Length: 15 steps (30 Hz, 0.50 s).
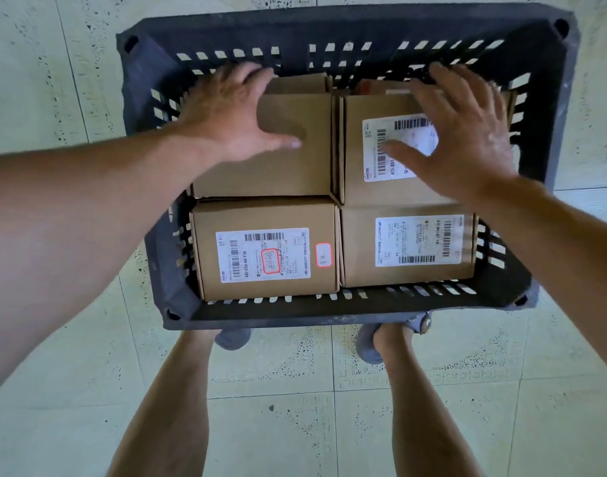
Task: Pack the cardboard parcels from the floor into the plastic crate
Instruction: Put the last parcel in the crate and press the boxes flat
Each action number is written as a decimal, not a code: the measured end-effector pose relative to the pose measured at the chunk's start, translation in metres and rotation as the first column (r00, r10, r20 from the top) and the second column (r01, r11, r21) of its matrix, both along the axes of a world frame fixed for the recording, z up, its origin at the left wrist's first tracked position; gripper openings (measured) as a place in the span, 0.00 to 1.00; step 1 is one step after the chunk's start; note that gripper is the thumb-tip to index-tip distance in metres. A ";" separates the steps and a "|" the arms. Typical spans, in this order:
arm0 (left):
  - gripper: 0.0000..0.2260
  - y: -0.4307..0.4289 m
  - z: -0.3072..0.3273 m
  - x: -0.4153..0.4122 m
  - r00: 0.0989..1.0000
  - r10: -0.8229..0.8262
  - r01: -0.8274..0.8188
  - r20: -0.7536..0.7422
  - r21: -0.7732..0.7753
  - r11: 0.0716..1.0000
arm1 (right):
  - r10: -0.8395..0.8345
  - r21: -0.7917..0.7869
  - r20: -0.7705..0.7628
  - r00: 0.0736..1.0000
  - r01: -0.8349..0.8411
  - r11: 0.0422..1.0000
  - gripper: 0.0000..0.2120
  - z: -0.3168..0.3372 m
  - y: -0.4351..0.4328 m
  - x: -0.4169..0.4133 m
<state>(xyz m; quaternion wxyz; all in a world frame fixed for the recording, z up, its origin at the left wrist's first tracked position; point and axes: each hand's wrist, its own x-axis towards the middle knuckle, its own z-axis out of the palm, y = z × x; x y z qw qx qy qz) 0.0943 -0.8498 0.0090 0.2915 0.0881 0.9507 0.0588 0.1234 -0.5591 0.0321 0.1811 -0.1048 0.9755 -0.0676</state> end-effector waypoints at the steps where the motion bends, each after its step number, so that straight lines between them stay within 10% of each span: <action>1: 0.49 0.002 -0.001 -0.005 0.999 0.019 -0.019 0.045 0.006 1.000 | 0.006 -0.001 0.010 1.000 -0.006 1.000 0.38 -0.003 -0.001 -0.008; 15: 0.39 0.009 -0.015 -0.021 0.955 0.109 -0.140 0.276 0.097 0.985 | 0.084 -0.006 0.247 0.965 -0.086 0.996 0.41 -0.006 -0.003 -0.042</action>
